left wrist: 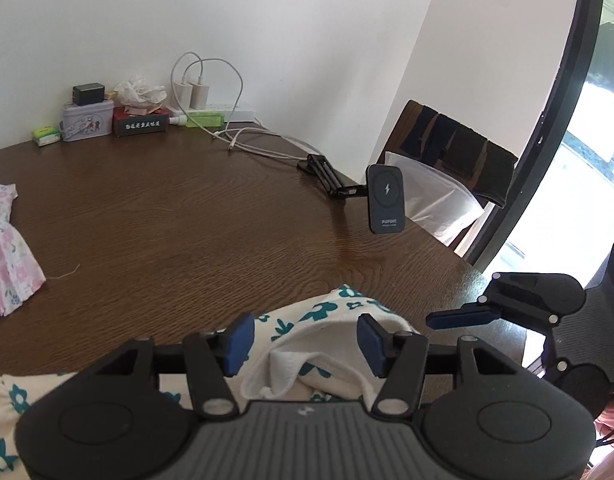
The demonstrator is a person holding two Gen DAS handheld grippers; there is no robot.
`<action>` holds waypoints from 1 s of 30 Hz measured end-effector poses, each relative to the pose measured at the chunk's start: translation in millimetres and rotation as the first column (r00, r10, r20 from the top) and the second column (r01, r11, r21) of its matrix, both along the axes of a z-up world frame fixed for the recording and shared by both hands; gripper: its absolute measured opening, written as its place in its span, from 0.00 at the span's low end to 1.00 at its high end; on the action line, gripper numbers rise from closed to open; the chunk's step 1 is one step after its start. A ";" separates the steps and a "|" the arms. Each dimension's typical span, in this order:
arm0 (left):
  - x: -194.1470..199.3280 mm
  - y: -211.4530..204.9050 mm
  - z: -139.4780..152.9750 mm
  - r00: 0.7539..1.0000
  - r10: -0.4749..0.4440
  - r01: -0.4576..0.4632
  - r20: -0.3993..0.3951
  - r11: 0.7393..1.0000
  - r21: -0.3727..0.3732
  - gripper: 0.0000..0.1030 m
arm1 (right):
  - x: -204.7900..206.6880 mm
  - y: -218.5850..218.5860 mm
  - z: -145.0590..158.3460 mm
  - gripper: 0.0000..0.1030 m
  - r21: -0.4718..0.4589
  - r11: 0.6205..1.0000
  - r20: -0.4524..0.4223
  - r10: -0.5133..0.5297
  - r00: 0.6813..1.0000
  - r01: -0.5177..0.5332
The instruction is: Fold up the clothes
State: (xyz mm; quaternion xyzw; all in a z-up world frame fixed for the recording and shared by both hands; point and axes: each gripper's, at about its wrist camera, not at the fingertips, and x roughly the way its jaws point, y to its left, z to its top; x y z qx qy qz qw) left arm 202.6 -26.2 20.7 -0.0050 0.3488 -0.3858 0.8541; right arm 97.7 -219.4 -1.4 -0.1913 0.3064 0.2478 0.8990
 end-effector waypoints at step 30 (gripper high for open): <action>95.6 -61.9 -26.9 0.896 -0.122 0.178 -0.427 0.979 0.094 0.20 | -29.3 73.3 -62.2 0.23 -0.660 0.746 0.300 0.376 0.876 -0.094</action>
